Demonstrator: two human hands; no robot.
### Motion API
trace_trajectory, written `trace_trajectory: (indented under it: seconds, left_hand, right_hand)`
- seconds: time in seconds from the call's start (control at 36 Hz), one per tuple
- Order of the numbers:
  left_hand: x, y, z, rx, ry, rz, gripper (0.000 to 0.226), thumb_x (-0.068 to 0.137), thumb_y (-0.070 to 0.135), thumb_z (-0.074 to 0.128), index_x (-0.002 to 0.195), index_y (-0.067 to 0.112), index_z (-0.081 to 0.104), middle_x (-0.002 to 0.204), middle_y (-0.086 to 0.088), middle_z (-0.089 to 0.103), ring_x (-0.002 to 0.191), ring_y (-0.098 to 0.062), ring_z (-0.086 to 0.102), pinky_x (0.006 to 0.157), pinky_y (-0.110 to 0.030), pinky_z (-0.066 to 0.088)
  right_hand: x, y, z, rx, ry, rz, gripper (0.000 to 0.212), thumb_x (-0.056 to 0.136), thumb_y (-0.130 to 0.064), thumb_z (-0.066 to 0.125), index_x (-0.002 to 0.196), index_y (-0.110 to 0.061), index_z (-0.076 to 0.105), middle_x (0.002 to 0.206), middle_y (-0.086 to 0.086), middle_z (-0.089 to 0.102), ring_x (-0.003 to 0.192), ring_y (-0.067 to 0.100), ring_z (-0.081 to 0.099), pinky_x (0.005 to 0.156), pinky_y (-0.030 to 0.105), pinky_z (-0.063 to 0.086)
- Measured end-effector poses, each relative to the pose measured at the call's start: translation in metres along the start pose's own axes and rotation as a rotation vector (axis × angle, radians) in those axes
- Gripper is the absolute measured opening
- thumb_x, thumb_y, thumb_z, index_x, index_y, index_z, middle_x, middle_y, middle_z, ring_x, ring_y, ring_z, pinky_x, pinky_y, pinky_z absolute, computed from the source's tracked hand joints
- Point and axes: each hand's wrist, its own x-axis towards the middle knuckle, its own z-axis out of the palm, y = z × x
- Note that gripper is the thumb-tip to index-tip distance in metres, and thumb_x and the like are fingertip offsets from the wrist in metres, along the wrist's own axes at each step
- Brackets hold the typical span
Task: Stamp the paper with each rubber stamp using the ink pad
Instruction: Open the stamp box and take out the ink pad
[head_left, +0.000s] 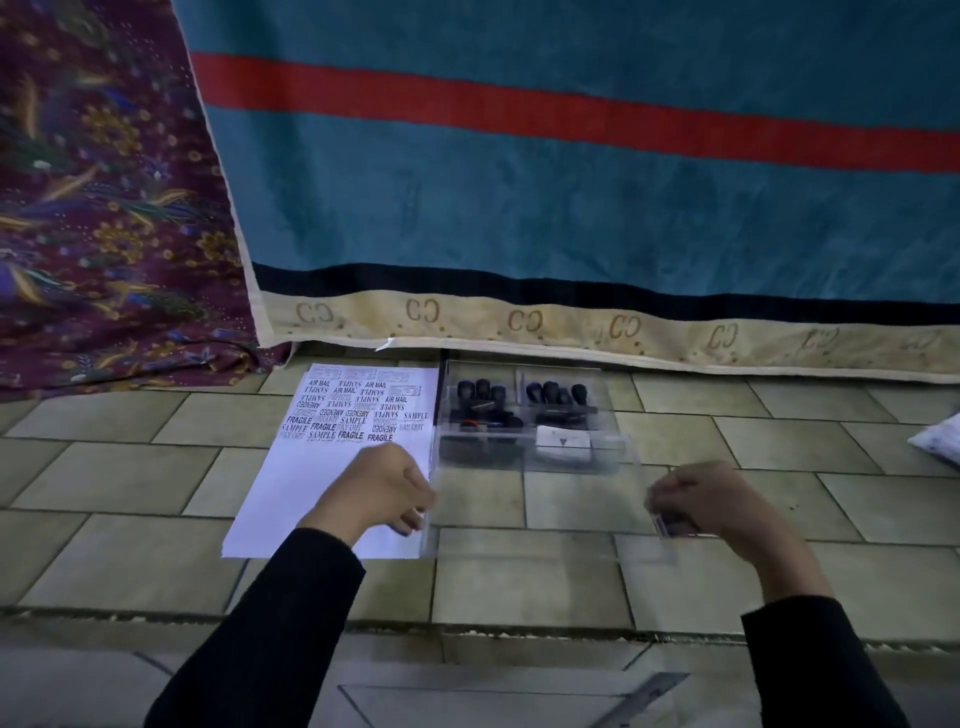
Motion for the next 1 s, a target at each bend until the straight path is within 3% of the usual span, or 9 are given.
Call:
trace_trajectory:
  seconds: [0.17,0.31,0.47,0.64,0.72,0.81,0.89,0.94,1.0]
  left_hand:
    - [-0.007,-0.027,0.024,0.047,-0.068,-0.062,0.005,0.076,0.001,0.064,0.074,-0.003,0.065,0.060,-0.013,0.065,0.049,-0.020,0.068,0.048,-0.026,0.054]
    - [-0.001,-0.030,0.030,0.073,0.030,-0.062,0.009,0.077,0.002,0.062,0.077,-0.006,0.066,0.066,-0.016,0.069,0.050,-0.019,0.068,0.053,-0.030,0.058]
    - [0.006,-0.027,0.034,0.151,0.077,-0.058,0.012,0.074,-0.001,0.056,0.073,-0.004,0.067,0.062,-0.015,0.069,0.051,-0.022,0.069,0.059,-0.037,0.061]
    - [0.017,-0.032,0.039,0.273,0.159,-0.035,0.014,0.071,0.004,0.051,0.073,0.000,0.065,0.064,-0.011,0.068,0.053,-0.021,0.068,0.057,-0.038,0.060]
    - [0.024,-0.032,0.040,0.341,0.192,-0.025,0.012,0.068,0.006,0.051,0.069,0.003,0.062,0.070,-0.010,0.067,0.063,-0.025,0.067,0.063,-0.037,0.060]
    - [0.029,-0.027,0.041,0.377,0.198,-0.036,0.009,0.065,0.002,0.047,0.061,0.007,0.053,0.071,-0.011,0.065,0.066,-0.026,0.067,0.062,-0.034,0.060]
    - [0.030,-0.024,0.042,0.372,0.187,-0.054,0.010,0.064,0.000,0.046,0.062,0.007,0.054,0.070,-0.012,0.066,0.067,-0.027,0.068,0.061,-0.033,0.057]
    - [0.028,-0.023,0.041,0.346,0.178,-0.058,0.006,0.066,0.004,0.051,0.062,0.007,0.054,0.067,-0.011,0.066,0.065,-0.026,0.069,0.062,-0.033,0.058]
    - [0.027,-0.023,0.037,0.266,0.196,-0.042,0.013,0.071,0.012,0.060,0.060,0.007,0.054,0.060,-0.010,0.066,0.059,-0.023,0.069,0.062,-0.035,0.058]
  right_hand:
    - [-0.011,0.024,0.013,-0.123,-0.095,0.133,0.020,0.069,0.014,0.070,0.057,-0.001,0.066,0.046,0.009,0.061,0.039,0.015,0.060,0.044,0.026,0.056]
    - [-0.005,0.026,0.026,-0.144,-0.056,0.176,0.018,0.070,0.014,0.069,0.060,-0.001,0.064,0.054,0.013,0.060,0.035,0.012,0.058,0.042,0.026,0.056]
    - [0.001,0.020,0.031,-0.188,-0.008,0.182,0.020,0.070,0.012,0.070,0.060,-0.004,0.063,0.054,0.011,0.060,0.034,0.011,0.058,0.041,0.025,0.056]
    - [0.007,0.020,0.034,-0.227,0.018,0.145,0.028,0.073,0.011,0.067,0.053,-0.007,0.062,0.053,0.010,0.062,0.044,0.017,0.063,0.045,0.026,0.058]
    - [0.012,0.018,0.035,-0.246,0.043,0.124,0.030,0.073,0.011,0.066,0.051,-0.008,0.061,0.050,0.008,0.061,0.036,0.012,0.060,0.041,0.023,0.055]
    - [0.020,0.018,0.035,-0.300,0.045,0.130,0.029,0.073,0.010,0.067,0.051,-0.009,0.061,0.049,0.007,0.061,0.036,0.013,0.059,0.047,0.027,0.058]
    - [0.022,0.014,0.034,-0.436,0.029,0.140,0.020,0.071,0.001,0.069,0.056,-0.010,0.063,0.046,0.004,0.060,0.039,0.014,0.058,0.058,0.030,0.059]
    - [0.021,0.006,0.033,-0.554,0.041,0.116,0.004,0.071,-0.009,0.069,0.070,-0.006,0.067,0.056,0.006,0.061,0.048,0.016,0.057,0.058,0.027,0.055]
    - [0.023,-0.006,0.032,-0.539,0.147,0.013,0.012,0.073,-0.014,0.071,0.076,-0.004,0.066,0.064,0.006,0.059,0.060,0.020,0.055,0.059,0.023,0.044]
